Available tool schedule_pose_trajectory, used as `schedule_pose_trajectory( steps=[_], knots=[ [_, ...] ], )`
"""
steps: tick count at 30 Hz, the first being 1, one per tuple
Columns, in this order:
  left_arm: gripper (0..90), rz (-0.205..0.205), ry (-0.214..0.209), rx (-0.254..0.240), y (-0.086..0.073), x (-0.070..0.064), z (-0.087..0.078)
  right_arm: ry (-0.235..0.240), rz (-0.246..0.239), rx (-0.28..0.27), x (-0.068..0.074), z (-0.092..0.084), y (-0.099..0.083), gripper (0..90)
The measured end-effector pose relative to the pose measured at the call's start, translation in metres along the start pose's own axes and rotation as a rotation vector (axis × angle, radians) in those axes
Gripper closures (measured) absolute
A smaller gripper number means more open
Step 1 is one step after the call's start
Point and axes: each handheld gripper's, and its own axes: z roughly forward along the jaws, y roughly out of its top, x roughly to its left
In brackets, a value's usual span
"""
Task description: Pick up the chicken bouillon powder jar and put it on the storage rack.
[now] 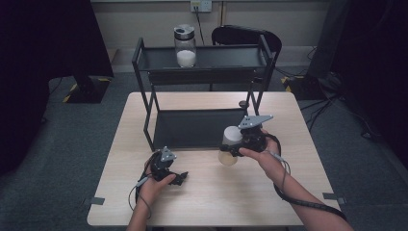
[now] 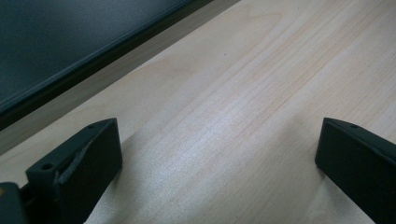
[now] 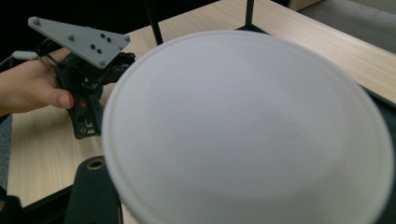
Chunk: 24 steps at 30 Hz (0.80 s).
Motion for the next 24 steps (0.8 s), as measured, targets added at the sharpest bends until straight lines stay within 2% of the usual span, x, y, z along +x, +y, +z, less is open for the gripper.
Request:
schedule_pose_trajectory(
  steps=[18, 24],
  knots=[
    [0.0, 0.0, 0.0, 0.0, 0.0, 0.0, 0.0, 0.001, -0.022, 0.002, -0.008, -0.007, 0.045, 35.0],
    [0.0, 0.0, 0.0, 0.0, 0.0, 0.0, 0.0, 0.006, -0.015, -0.002, -0.012, -0.01, 0.057, 35.0]
  ],
)
